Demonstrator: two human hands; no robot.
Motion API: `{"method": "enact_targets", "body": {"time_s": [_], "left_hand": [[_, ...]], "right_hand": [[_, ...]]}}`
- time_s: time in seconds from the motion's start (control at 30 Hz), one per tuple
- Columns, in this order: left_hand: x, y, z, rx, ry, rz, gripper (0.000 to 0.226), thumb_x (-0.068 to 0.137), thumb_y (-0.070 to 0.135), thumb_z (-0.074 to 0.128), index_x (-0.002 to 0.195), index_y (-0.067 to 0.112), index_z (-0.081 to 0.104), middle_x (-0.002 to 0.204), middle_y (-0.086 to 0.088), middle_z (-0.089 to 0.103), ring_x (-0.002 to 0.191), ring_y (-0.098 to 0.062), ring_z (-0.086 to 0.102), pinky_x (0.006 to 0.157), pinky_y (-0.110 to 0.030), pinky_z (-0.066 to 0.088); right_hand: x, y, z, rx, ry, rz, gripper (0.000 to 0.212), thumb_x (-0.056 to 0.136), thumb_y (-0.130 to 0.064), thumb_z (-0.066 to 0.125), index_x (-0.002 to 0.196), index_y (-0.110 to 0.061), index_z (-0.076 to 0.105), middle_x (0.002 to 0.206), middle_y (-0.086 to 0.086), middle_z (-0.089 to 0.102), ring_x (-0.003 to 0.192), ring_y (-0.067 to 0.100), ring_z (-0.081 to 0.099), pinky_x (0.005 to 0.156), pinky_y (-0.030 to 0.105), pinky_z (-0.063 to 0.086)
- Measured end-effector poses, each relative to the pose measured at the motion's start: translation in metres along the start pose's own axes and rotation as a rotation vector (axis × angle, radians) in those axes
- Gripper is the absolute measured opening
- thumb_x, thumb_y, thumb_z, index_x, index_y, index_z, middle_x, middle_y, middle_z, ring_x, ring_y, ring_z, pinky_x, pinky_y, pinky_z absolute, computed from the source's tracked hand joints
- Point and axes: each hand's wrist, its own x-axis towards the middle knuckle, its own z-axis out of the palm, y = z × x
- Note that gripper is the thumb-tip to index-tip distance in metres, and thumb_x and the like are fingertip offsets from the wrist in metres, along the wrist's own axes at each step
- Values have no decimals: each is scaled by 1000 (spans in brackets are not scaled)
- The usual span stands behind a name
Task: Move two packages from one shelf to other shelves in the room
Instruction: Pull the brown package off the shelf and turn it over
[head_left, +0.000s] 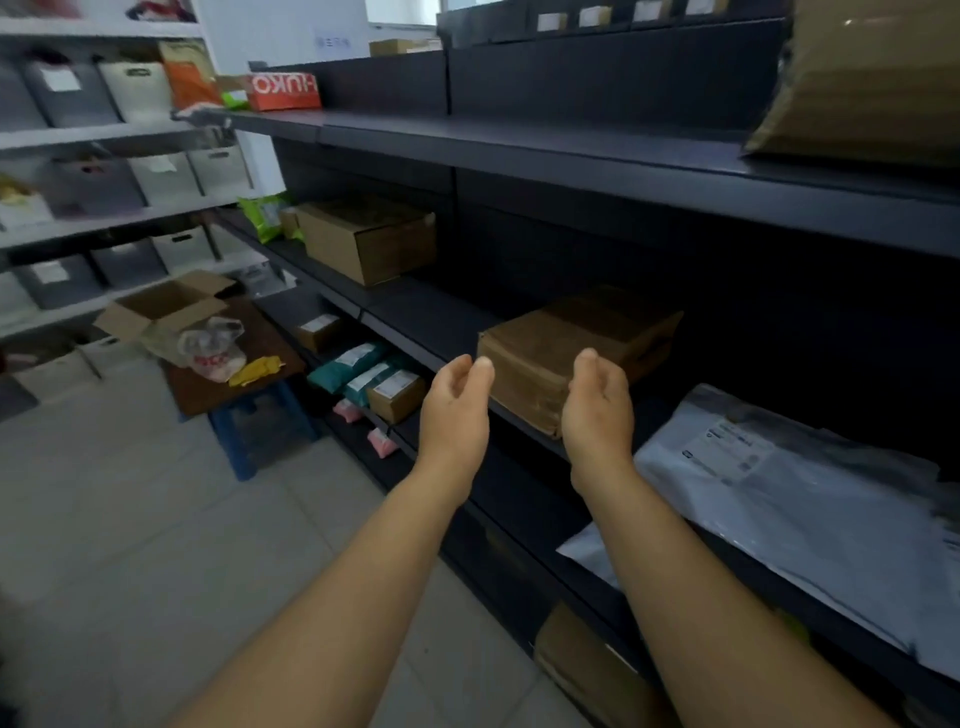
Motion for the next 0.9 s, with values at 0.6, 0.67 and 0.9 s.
{"method": "enact_targets", "body": {"time_s": [0.6,0.67,0.9], "left_hand": [[189,-3,1,128,-304,-95,65,98,46,46,155,28,22,156,6,35,137,-15,38,94,-24,29],[210,-6,4,142,-326,-122,67,97,47,47,156,28,19,157,6,33,138,-15,38,92,-25,29],[264,-23,20,208,-415,-202,74,97,47,49,157,28,11,162,2,25,144,-22,31,97,-29,29]], "right_hand": [[142,32,75,-28,334,31,53,99,-32,51,149,-19,36,149,5,45,131,21,47,104,31,40],[160,36,79,-71,356,27,56,97,-30,55,149,-21,36,151,4,43,131,22,47,99,29,41],[197,48,78,-241,435,37,67,90,-30,63,150,-19,35,150,5,40,132,27,45,107,44,43]]}}
